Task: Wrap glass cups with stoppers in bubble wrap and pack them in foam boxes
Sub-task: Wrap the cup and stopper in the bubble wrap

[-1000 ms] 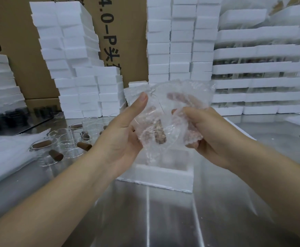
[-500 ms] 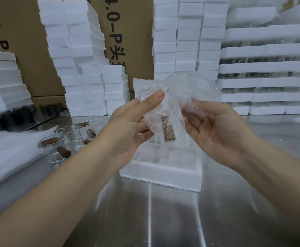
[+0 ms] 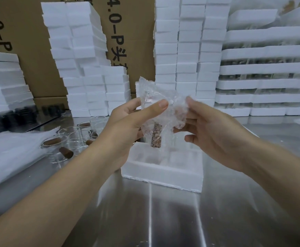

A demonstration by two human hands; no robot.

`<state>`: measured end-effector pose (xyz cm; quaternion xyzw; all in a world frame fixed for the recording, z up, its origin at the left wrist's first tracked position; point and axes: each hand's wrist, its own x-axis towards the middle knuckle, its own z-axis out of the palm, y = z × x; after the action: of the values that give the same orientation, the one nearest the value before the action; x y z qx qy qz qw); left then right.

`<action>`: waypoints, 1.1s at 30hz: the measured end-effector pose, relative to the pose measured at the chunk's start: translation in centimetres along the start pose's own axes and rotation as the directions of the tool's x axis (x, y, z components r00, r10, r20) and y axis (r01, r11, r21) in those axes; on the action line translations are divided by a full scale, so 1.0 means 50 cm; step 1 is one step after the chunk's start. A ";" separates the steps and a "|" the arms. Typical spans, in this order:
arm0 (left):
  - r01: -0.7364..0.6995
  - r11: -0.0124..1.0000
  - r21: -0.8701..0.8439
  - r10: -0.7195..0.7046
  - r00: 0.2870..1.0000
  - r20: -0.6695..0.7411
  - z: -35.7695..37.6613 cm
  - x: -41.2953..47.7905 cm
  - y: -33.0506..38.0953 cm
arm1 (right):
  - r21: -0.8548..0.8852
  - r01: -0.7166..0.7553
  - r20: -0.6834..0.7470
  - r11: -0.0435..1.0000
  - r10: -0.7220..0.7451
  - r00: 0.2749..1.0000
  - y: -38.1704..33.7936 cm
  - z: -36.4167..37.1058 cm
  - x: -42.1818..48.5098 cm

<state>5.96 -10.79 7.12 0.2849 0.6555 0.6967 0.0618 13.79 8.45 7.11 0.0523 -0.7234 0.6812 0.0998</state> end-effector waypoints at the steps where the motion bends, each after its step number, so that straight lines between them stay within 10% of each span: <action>1: -0.014 1.000 0.002 0.014 0.999 0.032 0.001 -0.002 0.000 | -0.027 0.004 -0.019 1.000 -0.004 1.000 0.003 -0.001 0.002; 14: -0.294 0.913 0.283 0.262 0.954 0.146 0.025 -0.010 -0.020 | -0.052 -0.027 -0.167 0.998 0.018 0.986 0.011 -0.023 0.003; 25: -0.235 0.931 0.280 0.239 0.971 0.021 0.009 0.002 -0.024 | -0.125 -0.092 0.142 0.988 0.110 0.984 -0.006 -0.032 -0.001; 33: -0.252 0.923 0.291 0.243 0.968 0.065 0.021 -0.003 -0.034 | -0.053 0.006 -0.142 0.999 -0.014 0.990 0.013 -0.017 0.000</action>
<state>6.09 -9.69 5.46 0.3809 0.7106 0.5883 -0.0612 13.74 9.33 6.53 0.0044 -0.7318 0.6634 0.1559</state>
